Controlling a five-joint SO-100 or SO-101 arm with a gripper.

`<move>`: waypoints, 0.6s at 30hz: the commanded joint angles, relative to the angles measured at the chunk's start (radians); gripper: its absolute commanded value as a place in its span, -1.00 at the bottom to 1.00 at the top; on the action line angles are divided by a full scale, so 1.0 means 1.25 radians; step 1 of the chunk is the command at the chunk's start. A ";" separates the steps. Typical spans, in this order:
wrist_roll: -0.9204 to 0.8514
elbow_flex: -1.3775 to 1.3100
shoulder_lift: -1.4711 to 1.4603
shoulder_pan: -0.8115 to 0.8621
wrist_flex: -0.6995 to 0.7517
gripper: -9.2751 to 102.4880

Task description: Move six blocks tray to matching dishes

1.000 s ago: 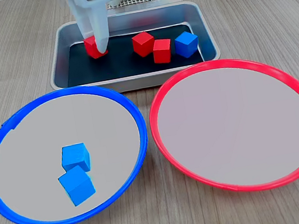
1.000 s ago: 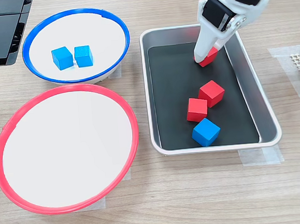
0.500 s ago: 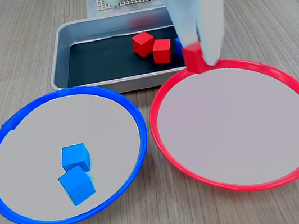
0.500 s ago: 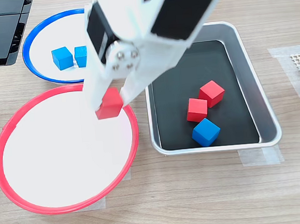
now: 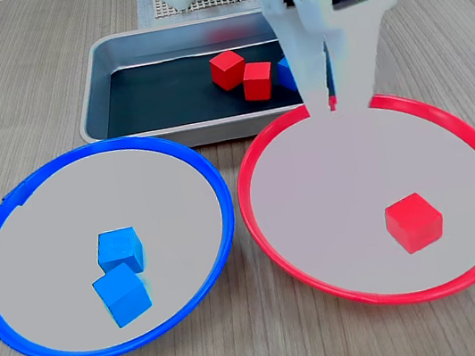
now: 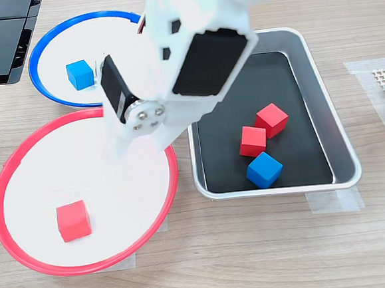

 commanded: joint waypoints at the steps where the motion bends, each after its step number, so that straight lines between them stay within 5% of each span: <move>1: -0.167 0.040 0.123 0.011 0.129 -0.84; 6: -0.593 0.314 0.410 0.130 0.254 -0.84; 12: -1.031 0.584 0.556 0.222 0.141 -0.77; 18: -1.203 0.579 0.519 0.190 0.107 -0.45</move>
